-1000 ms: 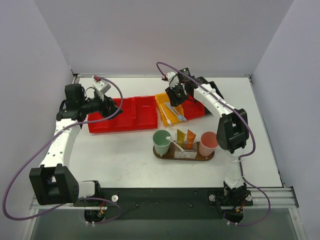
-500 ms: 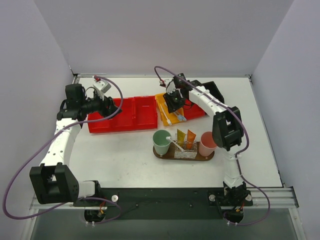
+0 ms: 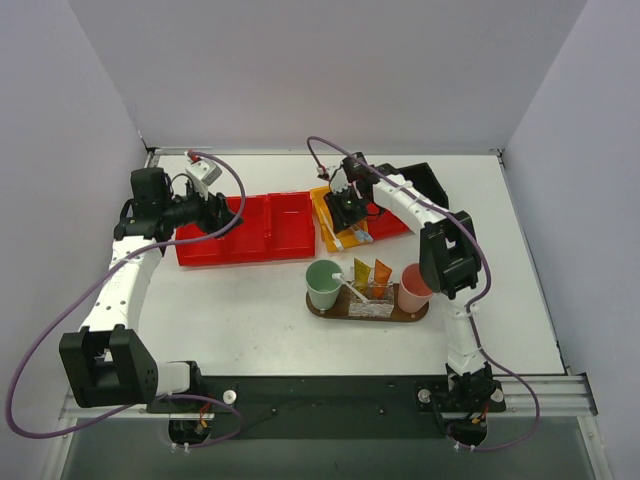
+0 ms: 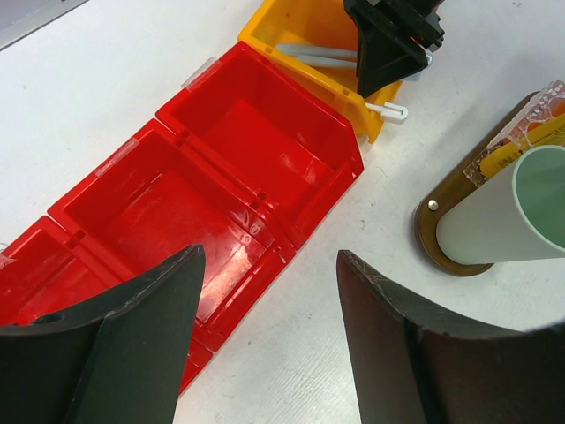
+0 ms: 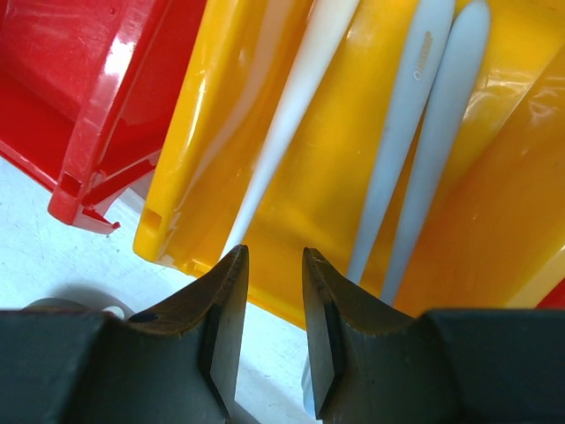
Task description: Prepare toiletry sets of a toothbrush and toothpaste on the tray
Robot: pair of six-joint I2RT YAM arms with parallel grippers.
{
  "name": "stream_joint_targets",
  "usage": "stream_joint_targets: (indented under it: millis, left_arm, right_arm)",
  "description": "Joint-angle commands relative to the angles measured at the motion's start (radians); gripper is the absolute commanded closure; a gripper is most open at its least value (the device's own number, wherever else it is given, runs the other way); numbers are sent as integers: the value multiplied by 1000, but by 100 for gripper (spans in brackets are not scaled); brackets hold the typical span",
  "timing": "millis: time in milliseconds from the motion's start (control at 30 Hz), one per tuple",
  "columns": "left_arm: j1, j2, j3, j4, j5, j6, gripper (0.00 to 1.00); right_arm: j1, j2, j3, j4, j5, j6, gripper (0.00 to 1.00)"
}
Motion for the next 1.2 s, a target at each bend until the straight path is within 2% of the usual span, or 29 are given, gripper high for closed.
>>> stream_joint_targets:
  millis: [0,533,1167]
  left_arm:
    - [5,-15,2,36,3,9,28]
    - [3,-10,-6,44,3,11,28]
    - [5,-9,-18,41,-1,29,28]
  right_arm:
    - [8,7,39,-31,-24,19,73]
    - [25,36,58,-39,-46,31,73]
    - [41,60,70,-45,8,12,75]
